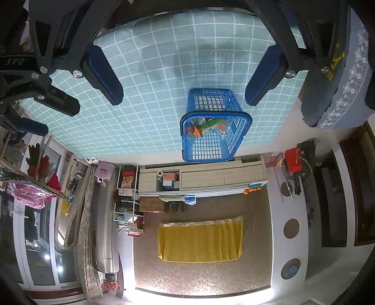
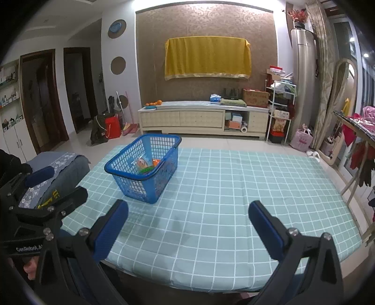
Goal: Organize snacks
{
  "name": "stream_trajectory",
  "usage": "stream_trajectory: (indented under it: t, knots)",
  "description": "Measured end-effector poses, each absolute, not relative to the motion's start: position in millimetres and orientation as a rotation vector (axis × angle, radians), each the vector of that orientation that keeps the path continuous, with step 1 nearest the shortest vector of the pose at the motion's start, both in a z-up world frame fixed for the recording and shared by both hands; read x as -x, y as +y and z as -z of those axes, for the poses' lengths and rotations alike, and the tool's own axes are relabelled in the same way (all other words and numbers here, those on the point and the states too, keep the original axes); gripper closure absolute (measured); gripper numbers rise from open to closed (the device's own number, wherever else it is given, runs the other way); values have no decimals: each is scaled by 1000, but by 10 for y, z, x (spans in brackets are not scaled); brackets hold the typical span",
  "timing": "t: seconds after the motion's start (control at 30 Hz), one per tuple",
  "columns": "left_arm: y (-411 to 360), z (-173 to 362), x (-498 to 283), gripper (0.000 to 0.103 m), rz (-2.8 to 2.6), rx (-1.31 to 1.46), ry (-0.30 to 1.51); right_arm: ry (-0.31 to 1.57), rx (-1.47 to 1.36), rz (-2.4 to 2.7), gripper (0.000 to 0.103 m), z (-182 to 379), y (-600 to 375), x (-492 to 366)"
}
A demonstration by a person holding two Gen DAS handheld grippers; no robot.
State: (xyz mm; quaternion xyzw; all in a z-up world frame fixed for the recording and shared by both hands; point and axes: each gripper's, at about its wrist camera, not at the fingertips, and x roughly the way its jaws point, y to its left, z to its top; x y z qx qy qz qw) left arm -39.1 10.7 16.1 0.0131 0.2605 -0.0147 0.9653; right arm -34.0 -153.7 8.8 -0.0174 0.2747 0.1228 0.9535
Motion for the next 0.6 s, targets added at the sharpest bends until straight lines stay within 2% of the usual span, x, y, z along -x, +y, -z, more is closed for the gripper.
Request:
stream_trajectory:
  t: [0.6]
  knots:
    - [113, -136, 358, 0, 47, 1, 544, 556, 36, -247, 0, -96, -1532, 355]
